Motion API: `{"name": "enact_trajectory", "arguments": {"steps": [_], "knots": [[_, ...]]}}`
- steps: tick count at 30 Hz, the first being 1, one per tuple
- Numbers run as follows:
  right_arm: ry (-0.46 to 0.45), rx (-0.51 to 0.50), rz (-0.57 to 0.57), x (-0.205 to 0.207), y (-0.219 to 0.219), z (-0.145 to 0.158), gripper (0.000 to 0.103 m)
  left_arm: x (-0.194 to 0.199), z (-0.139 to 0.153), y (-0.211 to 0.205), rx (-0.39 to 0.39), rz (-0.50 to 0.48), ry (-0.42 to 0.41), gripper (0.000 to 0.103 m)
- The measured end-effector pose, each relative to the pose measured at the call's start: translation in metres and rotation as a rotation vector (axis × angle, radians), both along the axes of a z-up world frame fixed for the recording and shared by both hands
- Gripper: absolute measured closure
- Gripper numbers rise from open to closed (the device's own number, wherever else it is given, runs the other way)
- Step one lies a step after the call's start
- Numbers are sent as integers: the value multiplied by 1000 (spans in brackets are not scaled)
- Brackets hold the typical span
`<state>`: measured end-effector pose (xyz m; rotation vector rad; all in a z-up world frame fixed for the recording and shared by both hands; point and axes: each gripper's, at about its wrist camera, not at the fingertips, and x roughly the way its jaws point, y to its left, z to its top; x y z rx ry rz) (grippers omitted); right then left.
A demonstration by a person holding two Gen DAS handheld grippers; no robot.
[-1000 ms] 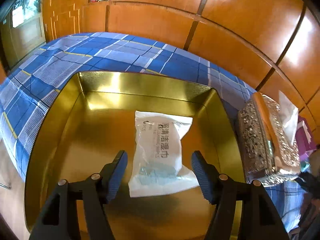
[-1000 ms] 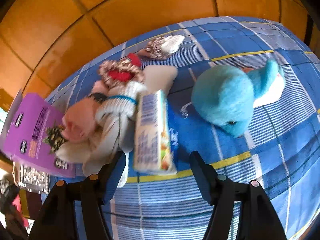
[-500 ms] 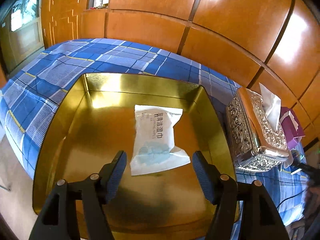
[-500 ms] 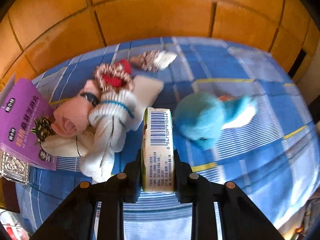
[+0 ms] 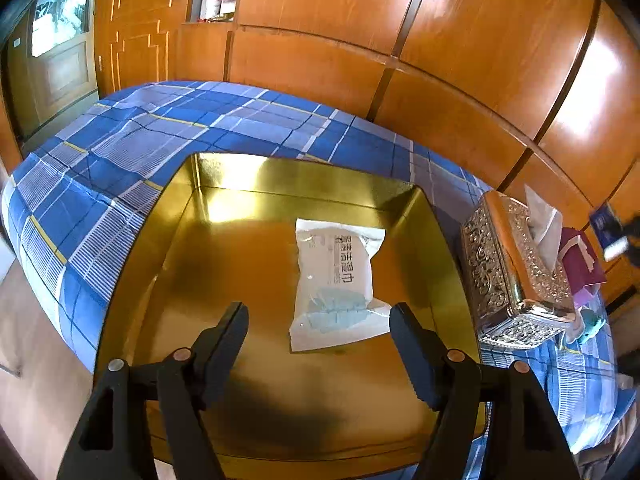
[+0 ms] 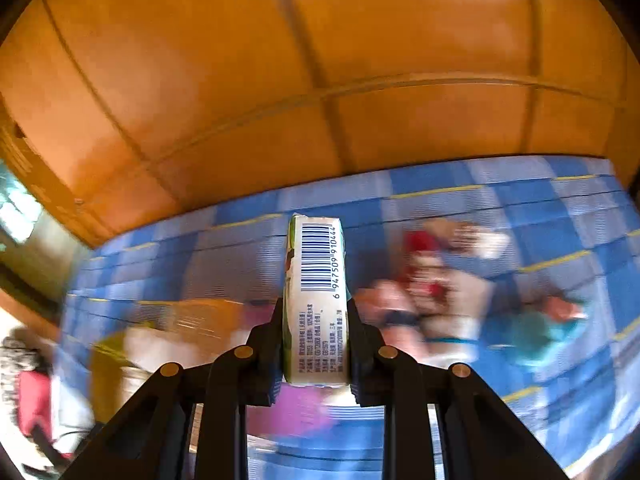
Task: Organize soft objects
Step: 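Open the left tool over the tray while the right tool carries the Tempo pack there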
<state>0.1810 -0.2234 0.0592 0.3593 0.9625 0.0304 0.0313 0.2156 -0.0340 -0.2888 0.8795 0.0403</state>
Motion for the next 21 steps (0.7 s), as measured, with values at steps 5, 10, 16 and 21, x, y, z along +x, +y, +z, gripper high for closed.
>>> {"name": "enact_trajectory", "arguments": {"steps": [5,10,16,21], "knots": [[-43,-3,69,37,60,14,79,-4,7,8,-9,9,-18,29],[-66,-46,166,78,123,9,79,-8,15,14,12,19,-43,27],[-54,-25,620,61,245,-14,79,-12,17,29,31,63,-59,27],[31,-79,795,26,316,-60,79,-12,12,39,35,98,-47,27]]}}
